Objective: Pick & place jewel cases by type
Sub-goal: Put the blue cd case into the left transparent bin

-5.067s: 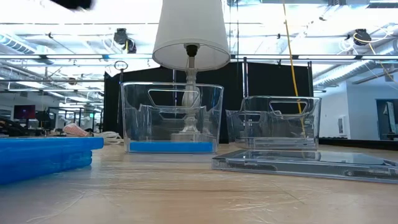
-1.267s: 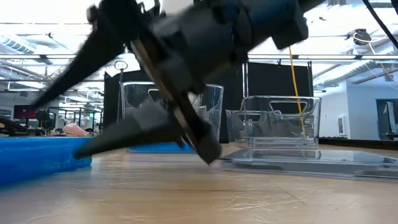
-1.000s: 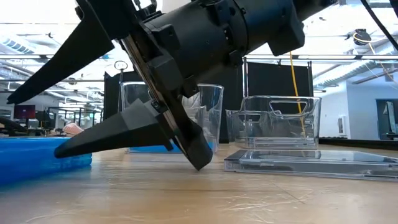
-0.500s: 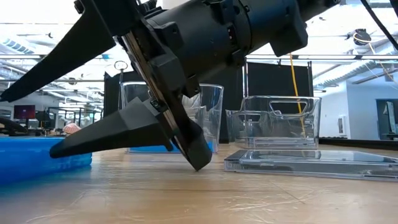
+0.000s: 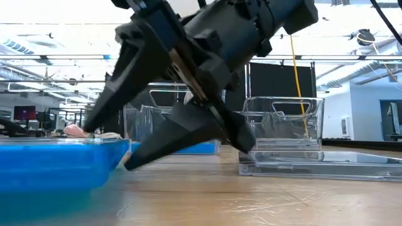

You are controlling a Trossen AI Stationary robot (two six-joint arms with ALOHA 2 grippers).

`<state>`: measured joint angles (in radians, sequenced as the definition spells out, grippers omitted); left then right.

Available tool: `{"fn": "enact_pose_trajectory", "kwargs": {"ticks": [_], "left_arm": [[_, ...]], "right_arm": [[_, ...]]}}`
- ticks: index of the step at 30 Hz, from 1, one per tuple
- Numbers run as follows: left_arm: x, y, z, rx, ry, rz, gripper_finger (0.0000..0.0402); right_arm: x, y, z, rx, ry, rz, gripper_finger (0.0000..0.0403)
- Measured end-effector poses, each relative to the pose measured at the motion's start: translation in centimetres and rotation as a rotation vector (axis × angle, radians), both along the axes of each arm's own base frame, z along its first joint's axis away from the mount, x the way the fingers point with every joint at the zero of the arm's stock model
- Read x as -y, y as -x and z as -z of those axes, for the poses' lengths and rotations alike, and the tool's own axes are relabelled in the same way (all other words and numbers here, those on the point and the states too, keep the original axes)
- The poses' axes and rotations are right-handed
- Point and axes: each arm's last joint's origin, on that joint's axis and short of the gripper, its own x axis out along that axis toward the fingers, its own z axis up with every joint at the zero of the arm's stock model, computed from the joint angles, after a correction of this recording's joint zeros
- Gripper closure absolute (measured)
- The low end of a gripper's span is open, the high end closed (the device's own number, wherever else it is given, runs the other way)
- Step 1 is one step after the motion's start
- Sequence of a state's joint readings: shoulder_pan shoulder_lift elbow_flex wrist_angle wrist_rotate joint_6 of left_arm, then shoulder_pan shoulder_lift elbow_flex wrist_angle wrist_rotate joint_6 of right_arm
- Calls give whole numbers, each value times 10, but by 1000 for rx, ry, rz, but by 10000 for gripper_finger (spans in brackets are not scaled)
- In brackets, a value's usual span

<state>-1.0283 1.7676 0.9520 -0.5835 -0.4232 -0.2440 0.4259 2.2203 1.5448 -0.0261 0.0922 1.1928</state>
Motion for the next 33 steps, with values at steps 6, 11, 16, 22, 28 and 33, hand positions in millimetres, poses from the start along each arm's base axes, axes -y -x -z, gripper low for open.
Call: {"fn": "enact_pose_trajectory", "kwargs": {"ticks": [6, 11, 16, 22, 28, 33], "left_arm": [[1, 0, 0, 4, 8, -4, 357], [1, 0, 0, 6, 12, -1, 357], [3, -2, 0, 18, 35, -1, 357], [7, 0, -2, 29, 64, 9, 357], [17, 16, -27, 184, 85, 66, 357], [14, 4, -31, 272, 59, 43, 357]], "right_arm": [[0, 0, 4, -12, 8, 2, 216], [-1, 1, 5, -47, -43, 4, 216], [-3, 2, 5, -48, -56, 0, 216], [-6, 1, 4, -28, -62, -10, 216], [-6, 2, 4, -27, -61, -8, 216], [-6, 1, 4, -21, -55, -6, 216]]}}
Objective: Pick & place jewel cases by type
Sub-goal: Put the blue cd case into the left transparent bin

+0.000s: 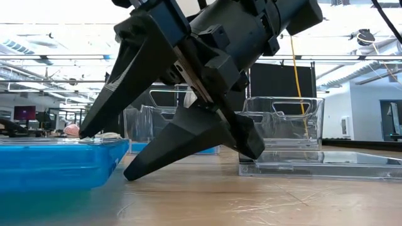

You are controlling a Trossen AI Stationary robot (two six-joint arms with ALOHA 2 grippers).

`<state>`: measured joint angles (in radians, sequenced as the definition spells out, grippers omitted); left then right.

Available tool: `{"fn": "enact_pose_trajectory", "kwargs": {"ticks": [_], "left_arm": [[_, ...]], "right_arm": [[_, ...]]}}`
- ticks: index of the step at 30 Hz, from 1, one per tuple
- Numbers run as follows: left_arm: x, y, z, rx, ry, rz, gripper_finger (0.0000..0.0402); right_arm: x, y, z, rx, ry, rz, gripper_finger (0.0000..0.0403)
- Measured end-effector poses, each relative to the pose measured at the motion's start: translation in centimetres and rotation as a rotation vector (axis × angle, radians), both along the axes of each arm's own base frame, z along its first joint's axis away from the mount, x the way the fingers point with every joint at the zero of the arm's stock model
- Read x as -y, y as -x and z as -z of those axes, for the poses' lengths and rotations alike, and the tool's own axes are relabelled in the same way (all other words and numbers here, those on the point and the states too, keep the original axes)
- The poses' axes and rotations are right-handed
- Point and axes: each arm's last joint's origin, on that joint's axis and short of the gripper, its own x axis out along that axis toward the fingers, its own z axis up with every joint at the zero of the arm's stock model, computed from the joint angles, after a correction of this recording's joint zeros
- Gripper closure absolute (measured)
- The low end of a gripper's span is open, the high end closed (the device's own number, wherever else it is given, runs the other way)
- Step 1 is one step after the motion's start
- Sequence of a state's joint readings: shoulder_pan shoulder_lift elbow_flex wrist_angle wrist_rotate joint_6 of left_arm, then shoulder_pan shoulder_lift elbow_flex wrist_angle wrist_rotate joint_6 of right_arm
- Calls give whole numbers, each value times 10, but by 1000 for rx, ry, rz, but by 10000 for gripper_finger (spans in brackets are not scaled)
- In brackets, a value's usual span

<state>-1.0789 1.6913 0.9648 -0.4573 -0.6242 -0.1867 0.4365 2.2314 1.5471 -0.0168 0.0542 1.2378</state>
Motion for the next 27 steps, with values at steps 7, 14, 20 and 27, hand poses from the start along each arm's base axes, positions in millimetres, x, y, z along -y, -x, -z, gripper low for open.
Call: {"fn": "enact_pose_trajectory", "kwargs": {"ticks": [7, 14, 20, 27], "left_arm": [[-21, -16, 16, -5, 16, -75, 357], [-38, -16, 36, -30, 62, -126, 357], [-44, -16, 44, -21, 117, -153, 357], [-45, -15, 47, -25, 137, -162, 358]], "right_arm": [[-2, -1, -1, 38, 15, -2, 216], [-3, -1, -1, 44, 22, -25, 216], [-5, 1, 0, -16, -64, -84, 216], [-6, 3, 0, -76, -147, -99, 216]]}}
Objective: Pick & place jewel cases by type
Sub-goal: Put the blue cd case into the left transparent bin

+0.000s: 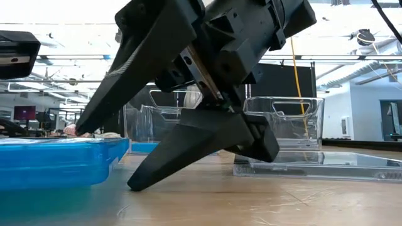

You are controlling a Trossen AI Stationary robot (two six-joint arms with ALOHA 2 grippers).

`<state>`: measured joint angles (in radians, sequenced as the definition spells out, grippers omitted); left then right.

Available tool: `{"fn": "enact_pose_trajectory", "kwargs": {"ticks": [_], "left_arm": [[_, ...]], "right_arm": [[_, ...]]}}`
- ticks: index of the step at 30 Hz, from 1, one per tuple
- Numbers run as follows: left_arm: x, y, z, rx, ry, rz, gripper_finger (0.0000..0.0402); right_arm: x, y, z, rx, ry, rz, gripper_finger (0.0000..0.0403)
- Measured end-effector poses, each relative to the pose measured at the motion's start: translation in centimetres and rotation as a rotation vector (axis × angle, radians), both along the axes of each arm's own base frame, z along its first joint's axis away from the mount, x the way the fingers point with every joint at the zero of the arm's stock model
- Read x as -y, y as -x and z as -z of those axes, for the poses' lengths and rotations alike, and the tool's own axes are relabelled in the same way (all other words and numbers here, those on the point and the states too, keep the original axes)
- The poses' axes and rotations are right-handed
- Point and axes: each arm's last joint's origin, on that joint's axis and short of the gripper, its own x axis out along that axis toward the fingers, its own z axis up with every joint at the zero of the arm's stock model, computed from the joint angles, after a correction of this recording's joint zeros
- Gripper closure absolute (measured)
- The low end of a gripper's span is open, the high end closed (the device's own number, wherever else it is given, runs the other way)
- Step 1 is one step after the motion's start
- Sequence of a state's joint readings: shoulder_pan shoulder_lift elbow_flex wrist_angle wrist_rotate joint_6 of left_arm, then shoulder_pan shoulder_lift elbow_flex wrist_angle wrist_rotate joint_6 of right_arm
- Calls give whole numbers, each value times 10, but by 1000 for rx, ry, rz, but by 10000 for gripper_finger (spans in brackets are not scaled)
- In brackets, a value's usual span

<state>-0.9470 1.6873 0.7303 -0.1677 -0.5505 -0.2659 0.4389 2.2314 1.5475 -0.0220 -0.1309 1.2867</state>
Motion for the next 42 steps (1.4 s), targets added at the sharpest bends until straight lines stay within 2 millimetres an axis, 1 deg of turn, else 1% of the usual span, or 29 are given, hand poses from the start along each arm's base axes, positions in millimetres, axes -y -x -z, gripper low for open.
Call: {"fn": "enact_pose_trajectory", "kwargs": {"ticks": [3, 8, 11, 15, 21, 25, 34, 38, 42], "left_arm": [[0, 0, 0, 0, 2, -4, 358], [0, 1, 1, -4, 2, -4, 358], [0, 0, 1, -10, 5, -1, 358], [-1, 1, 3, -6, 7, -2, 358], [-8, 6, 14, 43, 77, -3, 358], [-11, 7, 18, 70, 107, -7, 358], [-11, 7, 18, 76, 105, -8, 357], [-11, 6, 18, 85, 115, -10, 357], [-11, 6, 19, 86, 119, -20, 357]], "right_arm": [[-1, -1, -1, 8, -13, 4, 216], [-4, -10, -3, 140, -67, -18, 216], [-5, -13, 0, 164, -75, -23, 216], [-4, -13, -1, 186, -51, -39, 216], [-4, -18, -4, 303, -6, -82, 216], [-1, -19, -3, 316, 43, -49, 216], [4, -21, -2, 332, 103, -31, 216], [5, -19, -1, 289, 110, -22, 216], [12, -14, -1, 190, 161, -43, 216]]}}
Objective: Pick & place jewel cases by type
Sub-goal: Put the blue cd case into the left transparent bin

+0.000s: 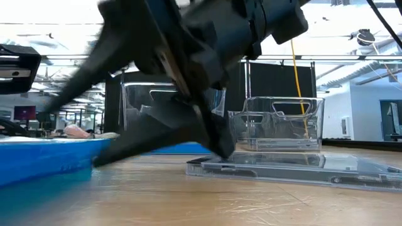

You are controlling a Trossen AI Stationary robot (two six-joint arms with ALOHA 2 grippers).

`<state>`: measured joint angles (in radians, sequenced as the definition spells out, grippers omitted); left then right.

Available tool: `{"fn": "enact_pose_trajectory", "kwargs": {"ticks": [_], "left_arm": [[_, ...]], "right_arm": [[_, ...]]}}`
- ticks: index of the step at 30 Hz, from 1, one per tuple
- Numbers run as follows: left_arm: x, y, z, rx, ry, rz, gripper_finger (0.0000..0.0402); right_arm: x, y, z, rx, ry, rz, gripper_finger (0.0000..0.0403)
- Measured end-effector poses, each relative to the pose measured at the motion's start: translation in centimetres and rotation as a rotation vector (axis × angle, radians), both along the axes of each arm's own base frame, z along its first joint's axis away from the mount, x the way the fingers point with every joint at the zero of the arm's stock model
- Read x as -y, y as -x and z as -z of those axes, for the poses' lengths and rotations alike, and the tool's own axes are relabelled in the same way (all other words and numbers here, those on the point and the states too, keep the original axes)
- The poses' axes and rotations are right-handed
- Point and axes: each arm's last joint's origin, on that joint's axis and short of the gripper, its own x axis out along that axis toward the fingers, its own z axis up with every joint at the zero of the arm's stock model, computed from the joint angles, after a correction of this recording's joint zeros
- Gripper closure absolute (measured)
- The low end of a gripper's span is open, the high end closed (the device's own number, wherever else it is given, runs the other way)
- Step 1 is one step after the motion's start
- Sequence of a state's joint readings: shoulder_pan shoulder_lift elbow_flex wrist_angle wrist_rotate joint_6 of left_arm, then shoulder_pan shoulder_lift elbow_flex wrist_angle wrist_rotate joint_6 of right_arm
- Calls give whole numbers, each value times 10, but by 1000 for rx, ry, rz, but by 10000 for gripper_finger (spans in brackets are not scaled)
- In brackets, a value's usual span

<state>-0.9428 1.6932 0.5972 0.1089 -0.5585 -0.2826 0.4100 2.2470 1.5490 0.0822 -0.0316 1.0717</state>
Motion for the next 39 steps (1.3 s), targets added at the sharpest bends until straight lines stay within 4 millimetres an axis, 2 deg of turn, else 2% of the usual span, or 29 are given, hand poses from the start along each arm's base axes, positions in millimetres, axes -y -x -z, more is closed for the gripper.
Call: {"fn": "enact_pose_trajectory", "kwargs": {"ticks": [6, 17, 23, 27, 31, 39], "left_arm": [[0, 0, 0, -1, 5, -9, 357], [1, -2, 11, 6, -5, -44, 357], [2, -3, 11, 11, 5, -45, 357], [1, -4, 11, 9, 11, -47, 357], [1, -4, 11, 9, 14, -48, 357], [1, -4, 11, 7, 13, -47, 357]], "right_arm": [[2, 8, -4, -85, 23, -7, 216], [-39, 22, -14, -49, -122, 53, 227], [-55, 24, -2, -33, -207, 102, 248], [-57, 22, 14, -76, -244, 130, 252], [-54, 15, 24, -60, -293, 137, 238], [-48, 13, 30, -87, -297, 141, 207]]}}
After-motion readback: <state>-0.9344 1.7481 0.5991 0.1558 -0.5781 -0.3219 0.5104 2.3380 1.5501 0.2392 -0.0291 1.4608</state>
